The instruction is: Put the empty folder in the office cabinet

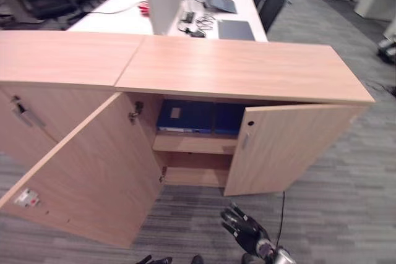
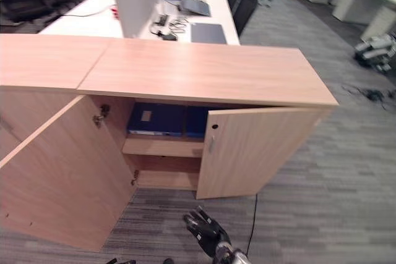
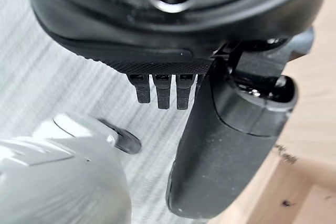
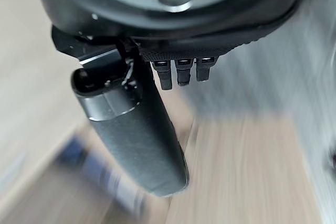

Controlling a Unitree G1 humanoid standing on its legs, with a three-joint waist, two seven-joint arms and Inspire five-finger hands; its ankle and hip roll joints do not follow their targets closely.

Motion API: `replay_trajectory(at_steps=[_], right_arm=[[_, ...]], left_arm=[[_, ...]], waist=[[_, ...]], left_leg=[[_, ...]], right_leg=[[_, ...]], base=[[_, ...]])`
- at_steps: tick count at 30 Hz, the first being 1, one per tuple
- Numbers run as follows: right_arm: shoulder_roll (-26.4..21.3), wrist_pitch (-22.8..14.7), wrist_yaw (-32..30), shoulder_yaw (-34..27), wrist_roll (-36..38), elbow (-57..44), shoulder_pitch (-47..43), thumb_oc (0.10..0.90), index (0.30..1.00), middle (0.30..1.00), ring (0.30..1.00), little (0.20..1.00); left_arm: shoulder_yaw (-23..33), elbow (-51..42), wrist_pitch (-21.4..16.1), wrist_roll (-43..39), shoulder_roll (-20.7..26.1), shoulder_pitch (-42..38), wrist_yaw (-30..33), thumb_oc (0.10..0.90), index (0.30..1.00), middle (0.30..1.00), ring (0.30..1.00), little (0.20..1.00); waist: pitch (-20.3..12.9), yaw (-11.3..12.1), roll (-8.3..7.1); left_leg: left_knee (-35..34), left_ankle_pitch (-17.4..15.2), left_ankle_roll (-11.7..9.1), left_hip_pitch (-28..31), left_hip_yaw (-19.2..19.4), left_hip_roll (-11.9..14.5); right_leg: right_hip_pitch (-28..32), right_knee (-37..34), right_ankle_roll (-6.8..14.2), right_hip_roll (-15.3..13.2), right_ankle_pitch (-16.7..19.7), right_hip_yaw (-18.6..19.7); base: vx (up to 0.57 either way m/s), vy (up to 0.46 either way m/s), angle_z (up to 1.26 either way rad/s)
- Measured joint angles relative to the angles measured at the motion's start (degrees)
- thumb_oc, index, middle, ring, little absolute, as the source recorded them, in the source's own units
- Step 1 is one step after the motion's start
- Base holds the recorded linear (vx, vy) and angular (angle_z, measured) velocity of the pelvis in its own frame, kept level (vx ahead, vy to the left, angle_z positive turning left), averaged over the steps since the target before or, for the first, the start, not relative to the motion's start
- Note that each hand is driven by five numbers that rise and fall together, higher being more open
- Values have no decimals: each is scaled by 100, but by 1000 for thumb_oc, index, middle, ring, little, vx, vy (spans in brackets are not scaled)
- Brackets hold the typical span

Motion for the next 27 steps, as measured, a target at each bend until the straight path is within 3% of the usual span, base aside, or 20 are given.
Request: replay_trajectory(at_steps=[4,10,13,21,25,26,27], right_arm=[[-292,-127,-334,-765,-689,1457,-140,800,900,900,900,900],[-508,-60,-623,-1231,-1266,1930,283,800,900,900,900,900],[-503,-57,-631,-1247,-1366,1962,440,800,900,900,900,900],[-484,-61,-614,-1112,-1544,1861,439,800,900,900,900,900],[-508,-114,-607,-959,-1545,1696,288,800,900,900,900,900],[-541,-175,-606,-970,-1546,1695,186,800,900,900,900,900],[-561,-175,-606,-971,-1547,1664,89,800,900,900,900,900]], left_arm=[[8,167,104,2,-58,47,18,800,900,900,900,900],[100,160,56,3,-31,-160,11,800,900,900,900,900],[251,230,24,17,-18,-318,21,800,900,900,900,900],[396,392,30,73,8,-74,10,800,900,900,900,900],[518,425,59,44,59,-118,57,800,900,900,900,900],[531,412,48,7,84,-231,110,800,900,900,900,900],[563,414,59,6,101,-318,133,800,900,900,900,900]], waist=[[-21,-27,82],[-34,-25,123],[-51,-15,160],[-97,112,305],[-42,257,355],[48,306,448],[67,299,432]], left_leg=[[20,8,-338,-33,-319,247],[23,12,-533,-35,-642,390],[1,-7,-637,-134,-880,447],[3,21,-561,-302,-971,638],[119,233,-877,-435,-1075,669],[225,360,-973,-615,-1015,612],[306,459,-1033,-736,-920,563]], right_leg=[[388,-498,-224,301,172,-424],[531,-483,-377,525,3,-759],[541,-490,-418,570,-71,-999],[583,-524,-539,779,-167,-1380],[593,-524,-587,797,-209,-1656],[598,-478,-586,817,-220,-1803],[576,-473,-627,747,-194,-1918]], base=[[68,-191,34],[42,-167,32],[22,-135,37],[16,-115,26],[-73,-36,38],[-89,38,63],[-80,33,89]])
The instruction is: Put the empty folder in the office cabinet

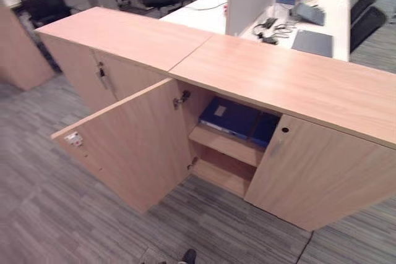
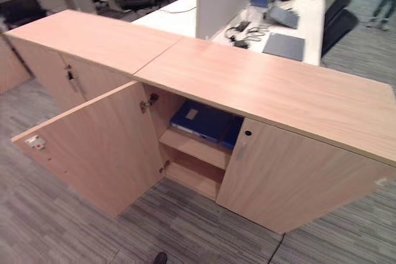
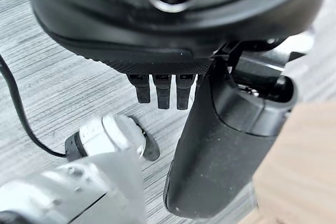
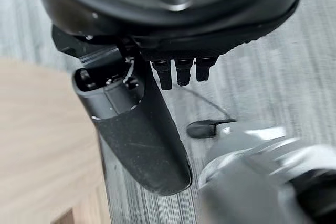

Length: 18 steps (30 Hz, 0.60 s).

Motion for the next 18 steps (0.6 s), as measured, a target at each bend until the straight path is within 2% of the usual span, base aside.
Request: replay_trajectory(at_steps=[1,2,3,4,5,6,7,8,9,10,11,14,18], right_arm=[[-96,-5,-4,3,-2,-26,-94,800,900,900,900,900],[-161,-32,-15,1,-2,-103,-167,800,900,900,900,900],[-182,-78,-17,-24,-2,-193,-153,800,900,900,900,900],[-204,-92,-14,-83,-7,-191,-153,800,900,900,900,900],[-238,-83,-14,-92,-11,-187,-132,800,900,900,900,900],[-309,-50,-13,-166,-141,-148,-87,800,900,900,900,900],[-360,-33,-12,-177,-218,-125,-67,800,900,900,900,900],[-475,4,-7,-197,-307,-33,-30,800,900,900,900,900],[-599,2,0,-228,-420,33,8,800,900,900,900,900],[-587,-1,-13,-235,-453,32,76,800,900,900,900,900],[-565,24,14,-254,-455,35,93,800,900,900,900,900],[-479,163,77,-284,-460,56,176,800,900,900,900,900],[-459,145,179,-282,-637,22,91,800,900,900,900,900]], left_arm=[[136,-13,23,-13,22,-257,50,800,900,900,900,900],[178,-92,17,-19,71,-399,113,800,900,900,900,900],[187,-185,17,-24,188,-451,156,800,900,900,900,900],[225,-260,23,-66,329,-477,168,800,900,900,900,900],[285,-340,2,-100,394,-465,189,800,900,900,900,900],[408,-426,-39,-133,478,-464,231,800,900,900,900,900],[412,-448,-55,-151,514,-452,266,800,900,900,900,900],[423,-505,-44,-165,587,-373,253,800,900,900,900,900],[421,-523,-45,-162,620,-323,258,800,900,900,900,900],[420,-538,-67,-155,703,-340,298,800,900,900,900,900],[423,-605,-47,-117,814,-396,294,800,900,900,900,900],[459,-681,-45,83,1210,-416,256,800,900,900,900,900],[454,-1113,-21,468,1729,-361,277,800,900,900,900,900]], waist=[[125,-46,-132],[270,-30,-169],[297,-64,-220],[277,-163,-243],[305,-208,-297],[288,-211,-200],[273,-196,-128],[231,-189,34],[179,-195,224],[193,-220,262],[197,-206,219],[147,-180,127],[98,-147,194]], left_leg=[[103,155,-251,-256,1280,59],[316,-198,111,-344,2324,223],[498,-278,94,-335,2985,389],[653,-288,55,-283,3444,610],[648,-297,25,-223,3527,716],[495,-286,28,78,3489,904],[372,-261,20,242,3490,962],[102,-151,-4,522,3479,1011],[-101,-126,56,671,3459,1023],[-227,-146,86,707,3345,906],[-265,-126,118,694,3324,815],[-277,-196,228,695,3194,628],[-281,-226,269,714,3188,581]], right_leg=[[-54,-52,-177,-165,20,-269],[-77,-53,-257,-240,50,-431],[-54,-52,-257,-376,55,-593],[-4,-52,-236,-487,38,-729],[60,-51,-155,-508,-20,-761],[135,-47,-130,-510,-27,-736],[171,-48,-87,-505,-26,-715],[210,-47,54,-477,24,-714],[210,-35,197,-404,67,-711],[209,-2,318,-428,108,-666],[191,-5,328,-468,156,-488],[241,-14,425,-631,171,-495],[260,-4,490,-688,192,-495]], base=[[-63,15,78],[-53,44,83],[27,56,78],[52,49,79],[93,85,69],[55,63,41],[65,97,22],[21,60,8],[34,149,25],[24,118,33],[24,125,41],[21,111,23],[0,129,3]])
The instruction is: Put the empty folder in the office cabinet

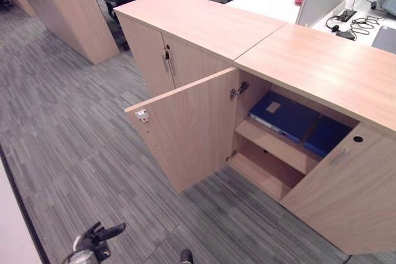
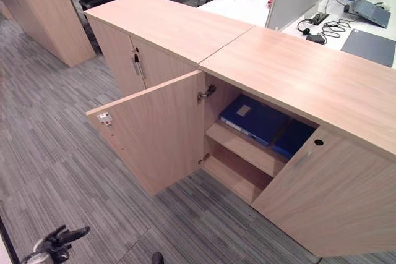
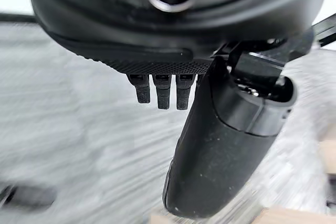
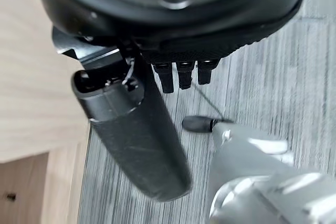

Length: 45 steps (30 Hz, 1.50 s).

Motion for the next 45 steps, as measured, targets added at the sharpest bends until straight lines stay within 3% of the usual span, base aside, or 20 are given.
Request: replay_trajectory(at_steps=[6,10,17,19,24,28,29,34,38,45], right_arm=[[-4,15,44,72,-34,3,30,800,900,900,900,900],[54,24,60,72,-43,7,114,800,900,900,900,900],[74,19,118,86,-245,-103,103,800,900,900,900,900],[96,26,137,86,-245,-165,132,800,900,900,900,900],[139,34,177,227,-243,-212,256,800,900,900,900,900],[212,20,171,254,-230,-221,263,800,900,900,900,900],[238,18,186,239,-201,-260,250,800,900,900,900,900],[343,16,185,207,-188,-219,278,800,900,900,900,900],[403,17,186,174,-193,-210,281,800,900,900,900,900],[509,36,190,164,-194,-206,272,800,900,900,900,900]], left_arm=[[-82,-430,-19,335,292,-310,89,800,900,900,900,900],[-358,-1599,-53,513,307,-437,78,800,900,900,900,900],[-1428,-1813,-19,910,510,-1215,-165,800,900,900,900,900],[-1781,-1864,-9,985,545,-1390,-232,800,900,900,900,900],[-2010,-1541,114,1122,539,-1677,-157,800,900,900,900,900],[-2381,-940,160,1104,503,-2227,-141,800,900,900,900,900],[-2440,-747,318,1056,510,-2422,-107,800,900,900,900,900],[-2495,-828,339,679,586,-2432,-111,800,900,900,900,900],[-2550,-1420,461,660,623,-2227,55,800,900,900,900,900],[-2529,-1553,459,658,438,-2184,76,800,900,900,900,900]], waist=[[-195,-21,132],[-320,-46,56],[-369,-348,-51],[-368,-343,-60],[-379,-327,-101],[-406,-341,-214],[-409,-339,-245],[-402,-347,-364],[-397,-324,-511],[-419,-326,-668]], left_leg=[[-1,4,-12,-6,2,2],[0,16,-11,-67,6,-14],[1,-7,26,-44,163,-90],[1,-9,30,-38,197,-97],[0,-35,61,32,292,-120],[1,-31,114,33,327,-195],[-1,-38,137,28,401,-215],[0,-57,192,39,499,-282],[-2,-68,222,31,494,-349],[-24,-105,251,34,506,-426]], right_leg=[[-16,0,4,1,19,15],[-92,2,7,-9,42,32],[-176,4,47,-94,133,206],[-198,5,45,-104,149,253],[-210,1,66,-139,157,342],[-245,2,129,-213,201,390],[-284,2,131,-241,237,463],[-343,2,137,-315,331,578],[-345,2,189,-381,347,588],[-345,1,254,-482,396,622]], base=[[6,89,-1],[5,73,-1],[14,51,-10],[8,27,-19],[8,13,-6],[-2,16,-5],[0,2,-19],[-4,2,-11],[-5,-1,3],[-1,-1,0]])
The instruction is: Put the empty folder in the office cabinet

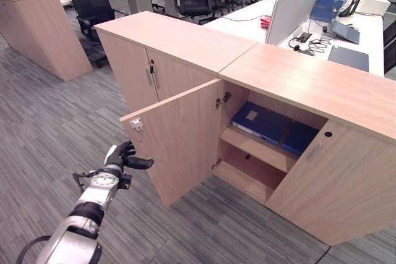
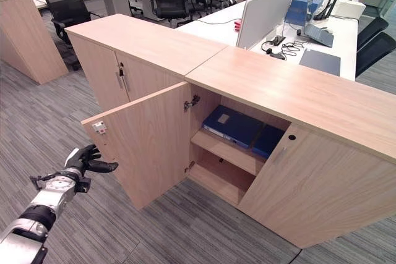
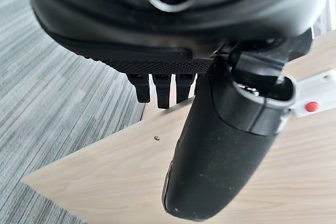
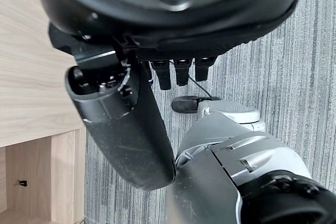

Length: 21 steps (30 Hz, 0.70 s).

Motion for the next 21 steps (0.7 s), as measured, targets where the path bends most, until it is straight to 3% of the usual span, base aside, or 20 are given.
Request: replay_trajectory(at_steps=[16,21], right_arm=[[5,50,-1,86,-25,-8,-59,800,900,900,900,900],[19,27,-6,70,-24,-10,-15,800,900,900,900,900]], left_arm=[[142,335,-47,-128,-198,13,-58,800,900,900,900,900],[-28,-552,176,-221,-70,237,46,800,900,900,900,900]], waist=[[-75,-39,-35],[-76,8,-68]], left_leg=[[-1,-25,31,88,119,-36],[2,32,81,-36,28,-54]], right_leg=[[10,0,12,-40,48,135],[-51,1,17,-57,65,39]], base=[[-3,-2,-4],[-24,-7,12]])
